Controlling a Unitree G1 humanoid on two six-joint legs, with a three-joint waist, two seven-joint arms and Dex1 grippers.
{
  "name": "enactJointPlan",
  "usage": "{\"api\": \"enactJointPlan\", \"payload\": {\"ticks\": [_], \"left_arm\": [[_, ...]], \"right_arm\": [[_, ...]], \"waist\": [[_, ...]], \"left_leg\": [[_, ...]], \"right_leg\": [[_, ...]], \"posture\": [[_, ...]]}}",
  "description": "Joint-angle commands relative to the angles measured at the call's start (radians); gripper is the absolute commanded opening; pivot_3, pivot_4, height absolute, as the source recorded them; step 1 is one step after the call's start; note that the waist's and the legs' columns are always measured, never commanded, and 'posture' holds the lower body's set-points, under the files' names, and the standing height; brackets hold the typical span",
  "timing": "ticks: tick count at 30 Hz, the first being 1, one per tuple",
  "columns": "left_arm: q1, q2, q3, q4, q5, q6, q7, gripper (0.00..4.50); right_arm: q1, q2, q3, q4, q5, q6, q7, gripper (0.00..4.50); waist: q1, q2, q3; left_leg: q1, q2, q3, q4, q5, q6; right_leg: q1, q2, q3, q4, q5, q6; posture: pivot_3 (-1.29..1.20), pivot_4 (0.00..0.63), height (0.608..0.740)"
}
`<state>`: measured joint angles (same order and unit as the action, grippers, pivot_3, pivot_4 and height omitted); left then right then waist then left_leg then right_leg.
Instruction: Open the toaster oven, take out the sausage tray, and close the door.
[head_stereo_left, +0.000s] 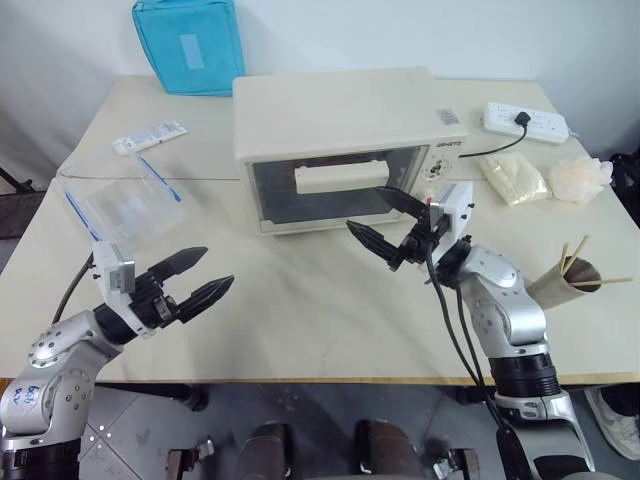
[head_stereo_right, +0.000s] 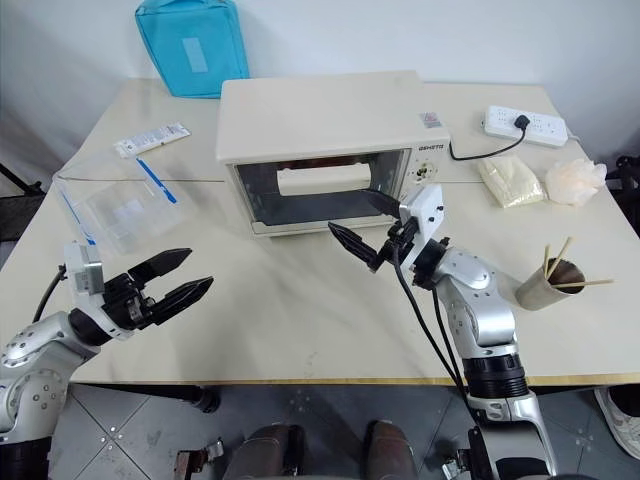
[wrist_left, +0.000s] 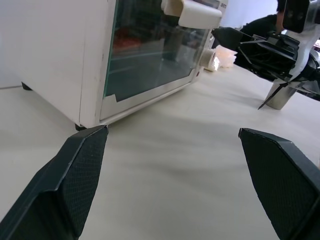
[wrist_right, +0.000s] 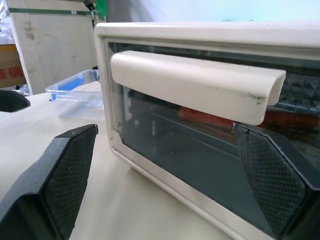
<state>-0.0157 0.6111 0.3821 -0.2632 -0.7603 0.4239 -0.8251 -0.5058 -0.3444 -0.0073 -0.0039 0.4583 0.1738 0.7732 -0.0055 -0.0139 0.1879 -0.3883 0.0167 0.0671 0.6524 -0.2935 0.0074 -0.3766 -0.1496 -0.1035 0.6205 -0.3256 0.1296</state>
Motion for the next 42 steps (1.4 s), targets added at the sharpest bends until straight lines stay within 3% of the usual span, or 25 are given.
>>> {"api": "enactJointPlan", "payload": {"ticks": [1, 8, 18, 23, 28, 38, 42], "left_arm": [[-0.004, -0.002, 0.001, -0.021, 0.0, -0.013, -0.003, 4.43], [-0.023, -0.007, -0.011, -0.02, 0.001, -0.011, 0.006, 4.43], [-0.058, -0.001, 0.037, 0.023, -0.039, 0.029, 0.045, 4.43], [-0.124, 0.007, 0.044, 0.059, -0.051, 0.054, 0.054, 4.43], [-0.209, 0.0, 0.035, 0.112, -0.043, 0.038, 0.044, 3.33], [-0.463, -0.085, -0.146, 0.295, 0.083, -0.038, -0.013, 0.16], [-0.481, -0.112, -0.186, 0.329, 0.123, -0.066, -0.03, 0.04]], "right_arm": [[-0.035, -0.003, -0.02, 0.001, -0.012, -0.014, -0.01, 4.5], [-0.079, 0.012, -0.035, 0.05, -0.012, -0.069, 0.014, 4.5], [0.03, -0.07, 0.042, -0.072, -0.006, -0.066, 0.223, 4.5], [0.057, -0.094, 0.059, -0.074, -0.043, -0.112, 0.252, 4.5], [0.079, -0.116, 0.069, -0.07, -0.095, -0.174, 0.272, 4.5], [0.104, -0.129, 0.065, -0.059, -0.13, -0.237, 0.259, 4.5], [0.115, -0.132, 0.057, -0.072, -0.14, -0.239, 0.238, 4.5]], "waist": [[0.0, 0.0, 0.0], [-0.002, 0.0, 0.0], [-0.005, 0.0, 0.0], [-0.02, 0.0, 0.0], [-0.021, 0.0, 0.0], [-0.019, -0.001, 0.001], [-0.023, -0.001, 0.001]], "left_leg": [[0.0, 0.0, 0.0, 0.0, 0.0, 0.0], [0.0, 0.0, 0.0, 0.0, 0.0, 0.0], [0.0, 0.0, 0.0, -0.001, 0.0, 0.0], [0.0, 0.001, 0.001, -0.001, 0.0, 0.0], [0.0, 0.0, 0.001, -0.001, 0.0, -0.001], [0.0, -0.001, 0.001, 0.001, 0.0, -0.001], [0.0, -0.002, 0.001, 0.001, 0.0, -0.001]], "right_leg": [[0.0, 0.0, 0.0, 0.0, 0.0, 0.0], [0.0, 0.0, 0.0, 0.0, 0.0, 0.0], [0.0, 0.0, 0.0, -0.001, 0.0, 0.0], [0.0, 0.0, 0.0, 0.0, 0.0, 0.0], [0.0, 0.0, -0.001, 0.0, 0.0, 0.0], [0.0, 0.0, -0.002, 0.0, 0.0, 0.0], [0.0, 0.001, -0.002, -0.001, 0.0, 0.0]], "posture": [[0.0, 0.15, 0.74], [0.0, 0.15, 0.74], [0.0, 0.15, 0.74], [0.0, 0.15, 0.74], [0.0, 0.15, 0.74], [0.0, 0.15, 0.74], [0.0, 0.15, 0.74]]}}
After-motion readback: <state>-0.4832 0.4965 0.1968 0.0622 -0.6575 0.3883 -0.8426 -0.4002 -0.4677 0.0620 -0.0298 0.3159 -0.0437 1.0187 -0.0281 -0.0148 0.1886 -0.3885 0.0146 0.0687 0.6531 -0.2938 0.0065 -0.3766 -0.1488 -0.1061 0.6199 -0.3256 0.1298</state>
